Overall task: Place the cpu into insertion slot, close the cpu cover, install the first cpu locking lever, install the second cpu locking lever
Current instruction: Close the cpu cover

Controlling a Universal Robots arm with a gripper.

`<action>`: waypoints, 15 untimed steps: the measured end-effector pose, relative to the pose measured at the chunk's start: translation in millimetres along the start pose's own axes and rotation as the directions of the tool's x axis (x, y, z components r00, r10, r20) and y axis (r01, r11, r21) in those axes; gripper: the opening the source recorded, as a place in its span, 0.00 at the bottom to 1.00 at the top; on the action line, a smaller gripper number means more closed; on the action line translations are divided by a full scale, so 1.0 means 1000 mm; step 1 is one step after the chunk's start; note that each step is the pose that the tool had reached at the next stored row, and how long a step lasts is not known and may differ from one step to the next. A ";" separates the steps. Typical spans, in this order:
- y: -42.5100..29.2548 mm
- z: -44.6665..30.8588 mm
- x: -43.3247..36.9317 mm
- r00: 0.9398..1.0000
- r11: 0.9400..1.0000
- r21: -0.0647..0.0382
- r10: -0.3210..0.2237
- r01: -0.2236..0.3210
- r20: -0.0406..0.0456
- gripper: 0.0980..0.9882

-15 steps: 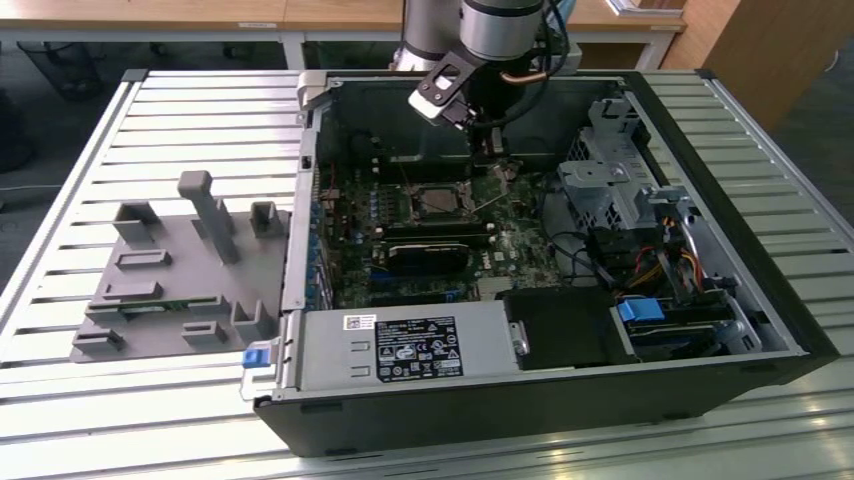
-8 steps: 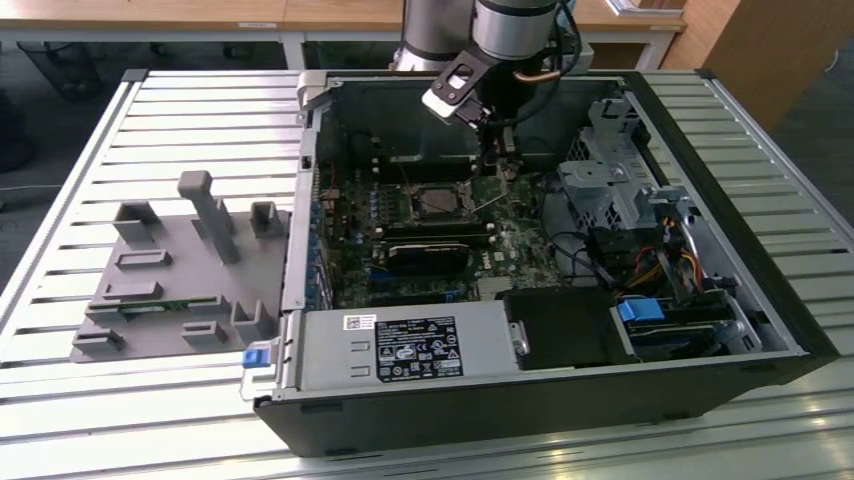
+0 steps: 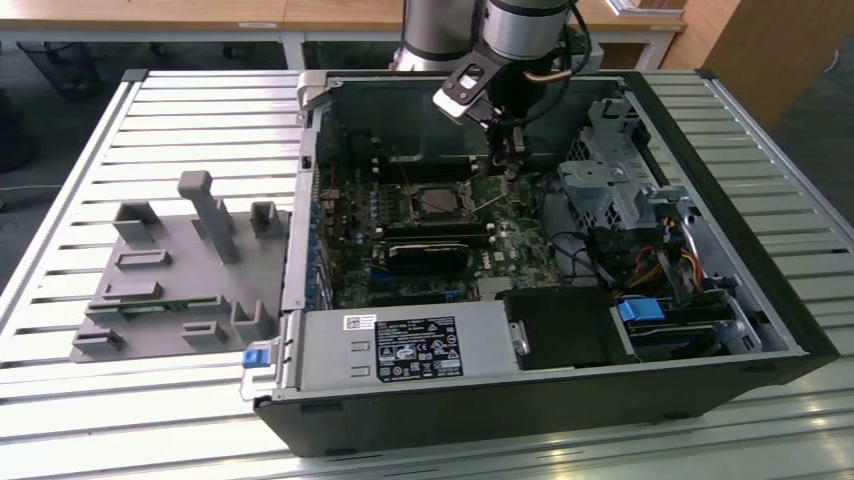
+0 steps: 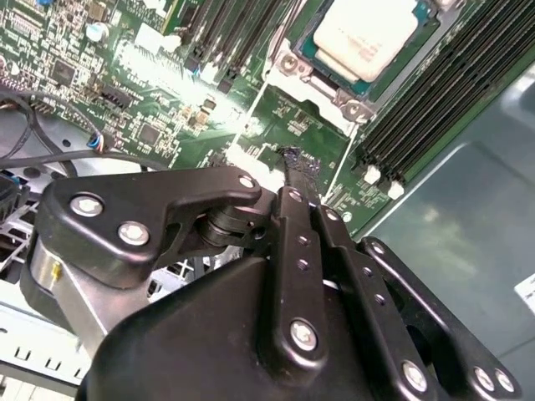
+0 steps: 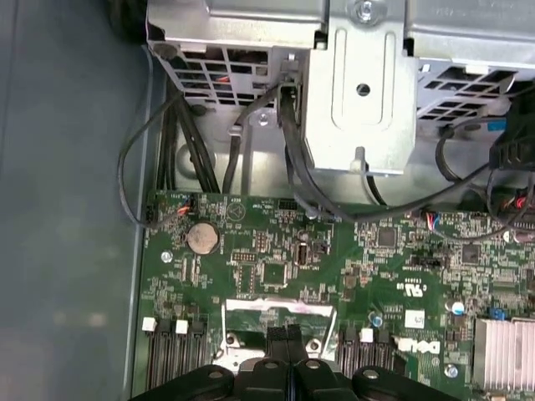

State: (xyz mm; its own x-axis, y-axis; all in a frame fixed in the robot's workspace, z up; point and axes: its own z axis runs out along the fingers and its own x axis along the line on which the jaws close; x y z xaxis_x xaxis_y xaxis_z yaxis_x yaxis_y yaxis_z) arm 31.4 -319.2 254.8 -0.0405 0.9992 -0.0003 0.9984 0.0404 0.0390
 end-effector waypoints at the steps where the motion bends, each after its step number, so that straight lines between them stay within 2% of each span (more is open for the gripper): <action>1: 0.0010 0.0002 0.0002 1.000 1.000 0.000 0.000 0.000 0.000 0.01; 15: 0.0140 0.0027 0.0014 1.000 1.000 0.000 0.002 -0.002 0.000 0.01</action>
State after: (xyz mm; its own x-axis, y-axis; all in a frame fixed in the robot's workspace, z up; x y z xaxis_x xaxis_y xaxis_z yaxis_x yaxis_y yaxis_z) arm 45.4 -317.3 252.7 -0.0388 0.9992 -0.0003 0.9985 0.0388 0.0388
